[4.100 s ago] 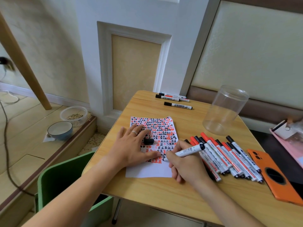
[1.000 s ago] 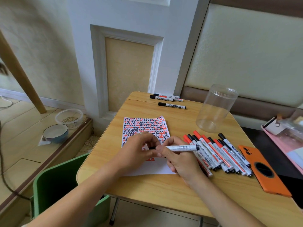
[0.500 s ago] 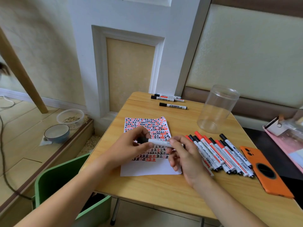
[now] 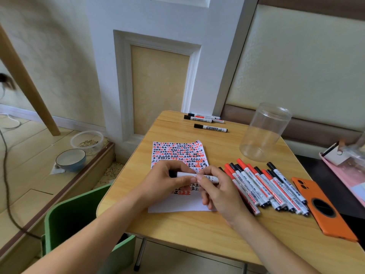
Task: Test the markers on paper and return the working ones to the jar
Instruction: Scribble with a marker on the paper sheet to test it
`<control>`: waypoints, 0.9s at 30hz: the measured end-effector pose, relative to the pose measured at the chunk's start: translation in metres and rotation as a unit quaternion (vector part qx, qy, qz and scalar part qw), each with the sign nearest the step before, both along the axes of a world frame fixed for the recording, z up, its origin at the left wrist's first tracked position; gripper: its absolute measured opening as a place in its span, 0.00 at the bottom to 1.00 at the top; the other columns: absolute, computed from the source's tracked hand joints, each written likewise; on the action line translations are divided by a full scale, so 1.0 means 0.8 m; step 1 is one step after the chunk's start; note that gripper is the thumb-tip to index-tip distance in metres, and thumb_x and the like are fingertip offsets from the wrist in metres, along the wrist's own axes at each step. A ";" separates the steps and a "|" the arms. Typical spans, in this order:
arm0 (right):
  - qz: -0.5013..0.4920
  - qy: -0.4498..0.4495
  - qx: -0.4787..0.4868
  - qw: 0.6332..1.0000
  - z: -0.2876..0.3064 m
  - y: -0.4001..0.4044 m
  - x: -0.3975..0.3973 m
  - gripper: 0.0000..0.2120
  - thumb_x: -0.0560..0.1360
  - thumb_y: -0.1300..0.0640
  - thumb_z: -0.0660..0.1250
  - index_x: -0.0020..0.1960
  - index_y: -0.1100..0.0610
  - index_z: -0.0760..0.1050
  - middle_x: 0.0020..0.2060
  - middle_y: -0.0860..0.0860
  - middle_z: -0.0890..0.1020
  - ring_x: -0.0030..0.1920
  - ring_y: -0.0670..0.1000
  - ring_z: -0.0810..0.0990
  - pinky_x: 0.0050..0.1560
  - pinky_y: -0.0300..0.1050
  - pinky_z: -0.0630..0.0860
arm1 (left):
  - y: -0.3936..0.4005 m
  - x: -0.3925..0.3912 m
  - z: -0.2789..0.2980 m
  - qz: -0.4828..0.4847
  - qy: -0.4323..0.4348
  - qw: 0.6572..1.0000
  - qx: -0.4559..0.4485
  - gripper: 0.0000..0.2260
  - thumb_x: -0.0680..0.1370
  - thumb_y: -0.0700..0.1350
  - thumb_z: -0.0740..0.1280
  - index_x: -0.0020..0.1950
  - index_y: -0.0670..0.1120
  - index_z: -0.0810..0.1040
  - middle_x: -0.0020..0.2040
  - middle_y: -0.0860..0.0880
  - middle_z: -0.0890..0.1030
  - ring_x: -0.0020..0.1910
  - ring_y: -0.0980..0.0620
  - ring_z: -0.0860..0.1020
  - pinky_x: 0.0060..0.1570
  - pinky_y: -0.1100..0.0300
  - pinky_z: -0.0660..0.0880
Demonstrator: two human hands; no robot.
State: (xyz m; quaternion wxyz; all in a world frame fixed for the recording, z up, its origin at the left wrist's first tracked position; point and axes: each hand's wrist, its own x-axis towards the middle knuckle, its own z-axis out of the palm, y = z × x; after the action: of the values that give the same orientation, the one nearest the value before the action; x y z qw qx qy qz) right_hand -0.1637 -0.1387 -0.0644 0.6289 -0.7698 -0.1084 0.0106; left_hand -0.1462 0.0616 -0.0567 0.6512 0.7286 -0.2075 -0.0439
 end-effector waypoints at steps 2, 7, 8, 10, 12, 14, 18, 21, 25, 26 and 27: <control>-0.002 -0.005 -0.002 1.000 0.001 0.000 0.000 0.05 0.82 0.52 0.68 0.50 0.53 0.77 0.27 0.58 0.75 0.26 0.52 0.72 0.26 0.41 0.68 | -0.002 0.000 0.000 0.000 0.001 1.000 -0.005 0.04 0.77 0.42 0.75 0.49 0.43 0.85 0.43 0.41 0.85 0.40 0.52 0.81 0.42 0.60 0.77; -0.002 -0.009 -0.002 1.000 0.001 0.001 -0.002 0.06 0.82 0.52 0.68 0.49 0.53 0.76 0.26 0.57 0.76 0.26 0.52 0.72 0.26 0.42 0.68 | -0.002 -0.001 0.001 -0.004 0.001 1.000 -0.006 0.04 0.77 0.41 0.74 0.50 0.41 0.84 0.41 0.44 0.84 0.39 0.53 0.80 0.40 0.63 0.75; -0.003 -0.010 -0.004 1.000 0.001 0.000 -0.002 0.06 0.82 0.52 0.68 0.49 0.53 0.76 0.26 0.57 0.76 0.26 0.52 0.73 0.26 0.42 0.68 | -0.002 -0.001 0.001 -0.004 0.001 1.000 -0.005 0.04 0.78 0.41 0.74 0.50 0.41 0.84 0.41 0.45 0.84 0.38 0.54 0.80 0.40 0.64 0.75; -0.005 -0.011 -0.007 1.000 0.001 0.000 -0.002 0.06 0.82 0.52 0.68 0.49 0.53 0.76 0.26 0.57 0.76 0.27 0.53 0.73 0.26 0.42 0.69 | -0.003 -0.001 0.001 -0.002 0.003 1.000 -0.005 0.05 0.78 0.41 0.74 0.50 0.40 0.84 0.40 0.46 0.83 0.37 0.55 0.79 0.38 0.65 0.74; -0.005 -0.008 -0.010 1.000 0.002 0.001 -0.002 0.05 0.82 0.52 0.68 0.49 0.52 0.77 0.27 0.57 0.76 0.26 0.52 0.73 0.26 0.41 0.69 | -0.002 -0.001 0.002 -0.001 0.001 1.000 0.011 0.05 0.78 0.42 0.74 0.50 0.42 0.84 0.40 0.47 0.83 0.37 0.55 0.79 0.38 0.64 0.73; -0.004 -0.004 -0.015 1.000 0.004 0.000 -0.003 0.05 0.82 0.51 0.68 0.48 0.52 0.77 0.27 0.57 0.76 0.26 0.51 0.73 0.26 0.41 0.69 | 0.002 0.002 0.005 0.016 -0.036 0.997 0.068 0.05 0.77 0.47 0.75 0.49 0.46 0.85 0.40 0.50 0.83 0.36 0.56 0.78 0.37 0.63 0.72; 0.000 -0.012 -0.056 0.998 0.008 0.004 -0.007 0.05 0.81 0.51 0.68 0.49 0.52 0.77 0.27 0.55 0.77 0.26 0.49 0.74 0.27 0.41 0.69 | 0.015 0.012 0.011 0.095 -0.197 0.936 0.277 0.08 0.72 0.58 0.77 0.47 0.57 0.86 0.47 0.57 0.76 0.44 0.59 0.74 0.38 0.71 0.67; 0.013 -0.009 -0.101 0.995 0.017 0.011 -0.008 0.05 0.81 0.50 0.68 0.50 0.50 0.77 0.28 0.55 0.79 0.25 0.46 0.74 0.27 0.40 0.70 | 0.023 0.011 0.015 0.080 -0.227 0.911 0.335 0.09 0.74 0.58 0.75 0.49 0.57 0.86 0.45 0.58 0.75 0.44 0.60 0.74 0.36 0.70 0.65; -0.005 0.024 -0.100 0.995 0.036 0.015 0.006 0.12 0.81 0.40 0.64 0.55 0.47 0.75 0.40 0.57 0.84 0.29 0.51 0.79 0.24 0.40 0.69 | 0.040 0.007 0.019 0.108 -0.233 0.905 0.338 0.07 0.77 0.56 0.72 0.51 0.56 0.83 0.44 0.58 0.75 0.40 0.58 0.75 0.36 0.65 0.68; -0.034 0.014 -0.098 0.994 0.037 0.016 0.012 0.12 0.82 0.40 0.62 0.56 0.48 0.74 0.41 0.55 0.83 0.29 0.52 0.79 0.24 0.41 0.69 | 0.048 0.006 0.020 0.129 -0.229 0.906 0.331 0.06 0.78 0.55 0.71 0.51 0.56 0.83 0.43 0.58 0.75 0.39 0.58 0.75 0.36 0.62 0.70; -0.067 -0.010 -0.118 0.991 0.037 0.018 0.018 0.12 0.83 0.41 0.60 0.56 0.49 0.74 0.41 0.52 0.83 0.29 0.51 0.80 0.25 0.43 0.71 | 0.056 0.006 0.020 0.151 -0.224 0.905 0.327 0.05 0.78 0.55 0.71 0.51 0.56 0.83 0.43 0.58 0.76 0.39 0.58 0.74 0.37 0.60 0.72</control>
State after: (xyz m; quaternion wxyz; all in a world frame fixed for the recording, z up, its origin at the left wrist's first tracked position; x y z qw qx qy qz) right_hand -0.1491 -0.1247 -0.0350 0.5323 -0.8440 -0.0606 -0.0268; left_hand -0.1414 0.1062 -0.0409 0.3111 0.9141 -0.2095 0.1543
